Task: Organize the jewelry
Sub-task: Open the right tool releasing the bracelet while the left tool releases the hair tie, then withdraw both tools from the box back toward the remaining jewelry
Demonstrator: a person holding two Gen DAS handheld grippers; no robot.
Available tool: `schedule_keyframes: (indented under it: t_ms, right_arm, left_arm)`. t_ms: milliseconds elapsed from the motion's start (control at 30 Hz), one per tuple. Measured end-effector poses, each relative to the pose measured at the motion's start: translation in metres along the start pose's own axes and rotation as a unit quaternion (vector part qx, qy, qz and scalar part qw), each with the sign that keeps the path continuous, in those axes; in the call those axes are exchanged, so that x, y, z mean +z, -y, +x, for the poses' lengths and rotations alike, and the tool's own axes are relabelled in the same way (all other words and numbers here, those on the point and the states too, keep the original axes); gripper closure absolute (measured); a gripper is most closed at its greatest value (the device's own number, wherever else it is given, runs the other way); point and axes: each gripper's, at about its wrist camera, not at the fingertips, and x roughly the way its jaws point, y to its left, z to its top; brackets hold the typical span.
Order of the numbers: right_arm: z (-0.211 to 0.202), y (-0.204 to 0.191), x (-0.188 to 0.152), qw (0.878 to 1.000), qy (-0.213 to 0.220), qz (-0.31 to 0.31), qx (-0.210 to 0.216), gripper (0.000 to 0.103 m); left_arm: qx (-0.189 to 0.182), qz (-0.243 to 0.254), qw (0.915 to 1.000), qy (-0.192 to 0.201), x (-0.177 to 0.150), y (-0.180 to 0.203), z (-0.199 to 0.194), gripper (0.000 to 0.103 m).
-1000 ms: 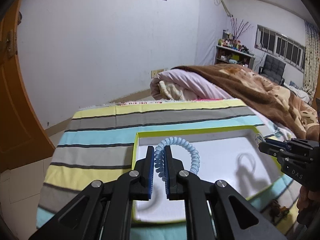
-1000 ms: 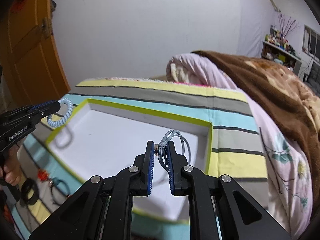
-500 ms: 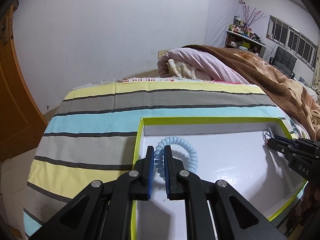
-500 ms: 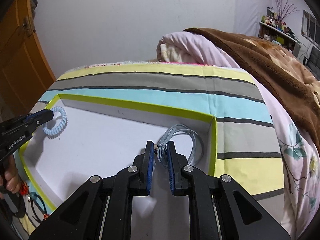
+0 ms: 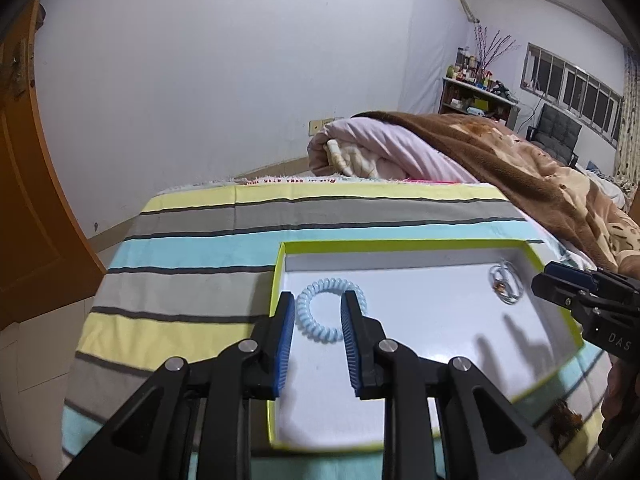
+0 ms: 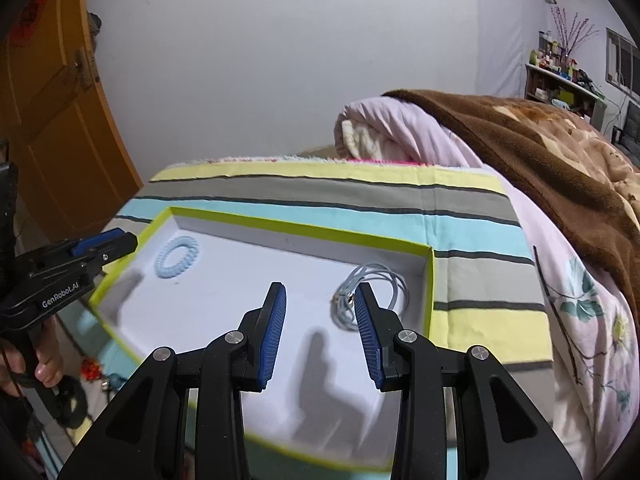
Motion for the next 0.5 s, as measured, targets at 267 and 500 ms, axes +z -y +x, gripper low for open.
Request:
schedule_keyframes:
  t_ms: [267, 500]
  right_arm:
    - [-0.052, -0.013, -0.025, 1.0, 0.026, -0.002, -0.013, 0.066]
    - [-0.097, -0.025, -0.056, 0.998, 0.054, -0.01, -0.029, 0.066]
  left_arm:
    - [-0.007, -0.006, 0.9997, 0.022, -0.023, 0.006, -0.049, 0.078]
    - [-0.015, -0.014, 0.9988, 0.046, -0.049, 0.012, -0.094, 0.078]
